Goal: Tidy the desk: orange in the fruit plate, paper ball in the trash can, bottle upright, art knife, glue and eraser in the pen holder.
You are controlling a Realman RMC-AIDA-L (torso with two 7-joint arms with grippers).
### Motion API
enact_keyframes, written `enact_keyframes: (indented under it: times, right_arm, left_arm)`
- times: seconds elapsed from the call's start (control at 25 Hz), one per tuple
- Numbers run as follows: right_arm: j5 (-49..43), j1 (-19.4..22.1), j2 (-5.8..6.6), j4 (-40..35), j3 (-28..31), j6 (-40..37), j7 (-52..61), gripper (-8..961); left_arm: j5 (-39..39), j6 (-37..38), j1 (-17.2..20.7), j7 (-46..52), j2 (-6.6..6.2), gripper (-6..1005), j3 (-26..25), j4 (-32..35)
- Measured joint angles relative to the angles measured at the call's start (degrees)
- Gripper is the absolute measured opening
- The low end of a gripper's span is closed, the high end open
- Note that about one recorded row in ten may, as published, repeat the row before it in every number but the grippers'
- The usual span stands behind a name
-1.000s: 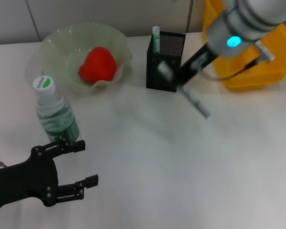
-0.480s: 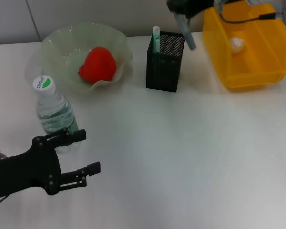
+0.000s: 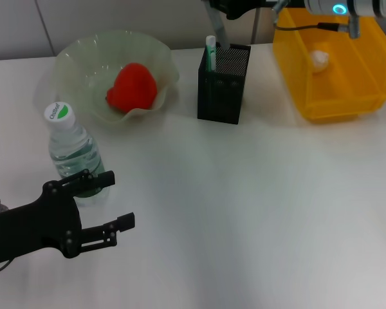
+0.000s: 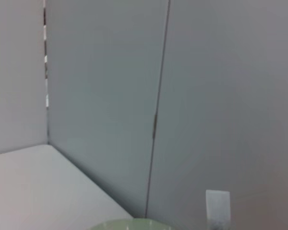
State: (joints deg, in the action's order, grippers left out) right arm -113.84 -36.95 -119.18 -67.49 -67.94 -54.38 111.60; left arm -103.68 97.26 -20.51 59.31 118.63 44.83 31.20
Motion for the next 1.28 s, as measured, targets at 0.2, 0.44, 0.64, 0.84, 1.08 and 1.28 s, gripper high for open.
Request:
enact_keyframes:
  times: [0.2,0.44,0.64,0.84,1.08,1.28]
  right_arm:
    - [0.2,-0.65,0.07,4.44,0.03,2.4,-3.2,134]
    - [0.27,-1.22,0.09,8.07,0.02,3.92,-4.07,133]
    - [1.8,-1.65,0.1,11.33,0.2,4.8,-7.6,164]
    - [3.37,-2.04,0.1,12.49,1.43,4.71,-8.57,203]
    - [3.47,-1.91,0.09,11.77,1.56,4.09,-8.41,331]
    - [3.51,2.57,0.16,3.0,4.61,-6.98,-5.35,534]
  left_arm:
    - [0.06,-0.56,-0.26,0.66,0.02,844,0.0,0.0]
    - [0.06,-0.78,-0.56,0.98,0.02,844,0.04,0.01]
    - [0.06,-1.06,-0.62,1.17,0.02,844,0.26,0.01]
    - [0.06,-1.13,-0.68,1.3,0.02,844,0.44,0.0]
    - [0.06,-1.05,-0.68,1.29,0.02,844,0.4,0.01]
    - [0.06,-1.05,-0.68,1.29,0.02,844,0.4,0.01]
